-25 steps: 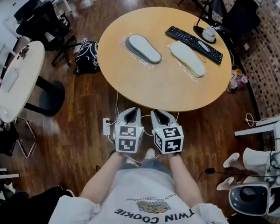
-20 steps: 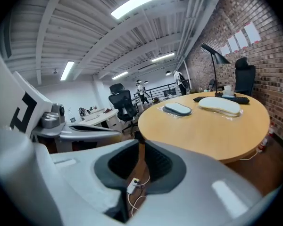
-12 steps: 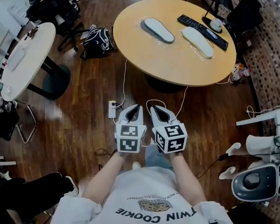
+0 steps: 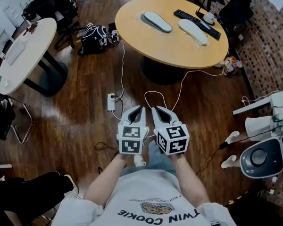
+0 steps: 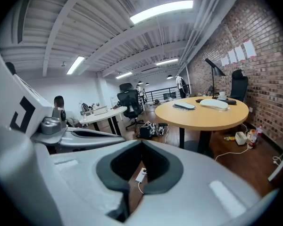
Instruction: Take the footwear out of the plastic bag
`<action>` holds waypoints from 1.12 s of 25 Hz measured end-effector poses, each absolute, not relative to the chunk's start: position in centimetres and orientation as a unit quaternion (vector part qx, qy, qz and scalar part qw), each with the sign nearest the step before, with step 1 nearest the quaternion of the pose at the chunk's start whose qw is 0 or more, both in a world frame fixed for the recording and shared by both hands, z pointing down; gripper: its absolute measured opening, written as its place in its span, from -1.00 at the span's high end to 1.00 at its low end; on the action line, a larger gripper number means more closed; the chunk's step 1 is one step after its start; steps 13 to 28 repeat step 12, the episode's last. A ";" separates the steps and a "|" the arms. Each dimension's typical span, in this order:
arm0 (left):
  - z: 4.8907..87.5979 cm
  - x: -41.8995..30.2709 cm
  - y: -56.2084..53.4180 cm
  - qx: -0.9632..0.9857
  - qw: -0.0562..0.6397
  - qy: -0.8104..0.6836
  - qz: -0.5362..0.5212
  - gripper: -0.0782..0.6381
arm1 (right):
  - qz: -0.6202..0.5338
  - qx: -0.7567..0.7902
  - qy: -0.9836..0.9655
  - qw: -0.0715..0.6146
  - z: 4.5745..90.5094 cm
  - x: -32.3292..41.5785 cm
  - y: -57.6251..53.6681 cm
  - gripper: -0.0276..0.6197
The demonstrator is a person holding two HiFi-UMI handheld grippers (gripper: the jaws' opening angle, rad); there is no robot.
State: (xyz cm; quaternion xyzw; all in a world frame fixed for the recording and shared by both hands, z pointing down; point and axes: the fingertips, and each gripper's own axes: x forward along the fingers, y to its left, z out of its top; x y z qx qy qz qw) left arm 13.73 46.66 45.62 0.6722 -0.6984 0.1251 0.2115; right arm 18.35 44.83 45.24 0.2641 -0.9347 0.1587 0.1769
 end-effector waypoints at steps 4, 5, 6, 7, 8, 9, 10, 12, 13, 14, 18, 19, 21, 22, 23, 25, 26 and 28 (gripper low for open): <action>44.9 15.8 47.8 0.679 0.212 -0.693 0.118 0.77 | 0.155 0.267 -0.934 0.181 44.5 19.8 46.1 0.91; 44.7 16.0 48.0 0.680 0.211 -0.692 0.115 0.77 | 0.153 0.267 -0.934 0.182 44.4 19.9 46.4 0.91; 44.6 16.1 48.3 0.682 0.210 -0.692 0.112 0.76 | 0.149 0.268 -0.934 0.184 44.4 19.9 46.7 0.91; 44.6 16.0 48.7 0.683 0.210 -0.691 0.110 0.77 | 0.144 0.269 -0.934 0.184 44.4 19.8 47.1 0.91; 44.6 16.0 49.1 0.685 0.210 -0.690 0.108 0.76 | 0.140 0.271 -0.934 0.184 44.4 19.7 47.5 0.91; 44.7 16.0 49.5 0.686 0.209 -0.688 0.106 0.76 | 0.136 0.273 -0.935 0.183 44.4 19.7 48.0 0.91; 44.7 16.0 50.0 0.688 0.209 -0.687 0.106 0.77 | 0.134 0.274 -0.935 0.182 44.5 19.6 48.5 0.91; 44.8 16.1 51.2 0.690 0.208 -0.686 0.105 0.76 | 0.130 0.274 -0.936 0.181 44.5 19.5 49.6 0.91; 44.8 16.1 51.2 0.690 0.208 -0.686 0.105 0.76 | 0.130 0.274 -0.936 0.181 44.5 19.5 49.6 0.91; 44.8 16.1 51.2 0.690 0.208 -0.686 0.105 0.76 | 0.130 0.274 -0.936 0.181 44.5 19.5 49.6 0.91; 44.8 16.1 51.2 0.690 0.208 -0.686 0.105 0.76 | 0.130 0.274 -0.936 0.181 44.5 19.5 49.6 0.91; 44.8 16.1 51.2 0.690 0.208 -0.686 0.105 0.76 | 0.130 0.274 -0.936 0.181 44.5 19.5 49.6 0.91; 44.8 16.1 51.2 0.690 0.208 -0.686 0.105 0.76 | 0.130 0.274 -0.936 0.181 44.5 19.5 49.6 0.91; 44.8 16.1 51.2 0.690 0.208 -0.686 0.105 0.76 | 0.130 0.274 -0.936 0.181 44.5 19.5 49.6 0.91; 44.8 16.1 51.2 0.690 0.208 -0.686 0.105 0.76 | 0.130 0.274 -0.936 0.181 44.5 19.5 49.6 0.91; 44.8 16.1 51.2 0.690 0.208 -0.686 0.105 0.76 | 0.130 0.274 -0.936 0.181 44.5 19.5 49.6 0.91; 44.8 16.1 51.2 0.690 0.208 -0.686 0.105 0.76 | 0.130 0.274 -0.936 0.181 44.5 19.5 49.6 0.91; 44.8 16.1 51.2 0.690 0.208 -0.686 0.105 0.76 | 0.130 0.274 -0.936 0.181 44.5 19.5 49.6 0.91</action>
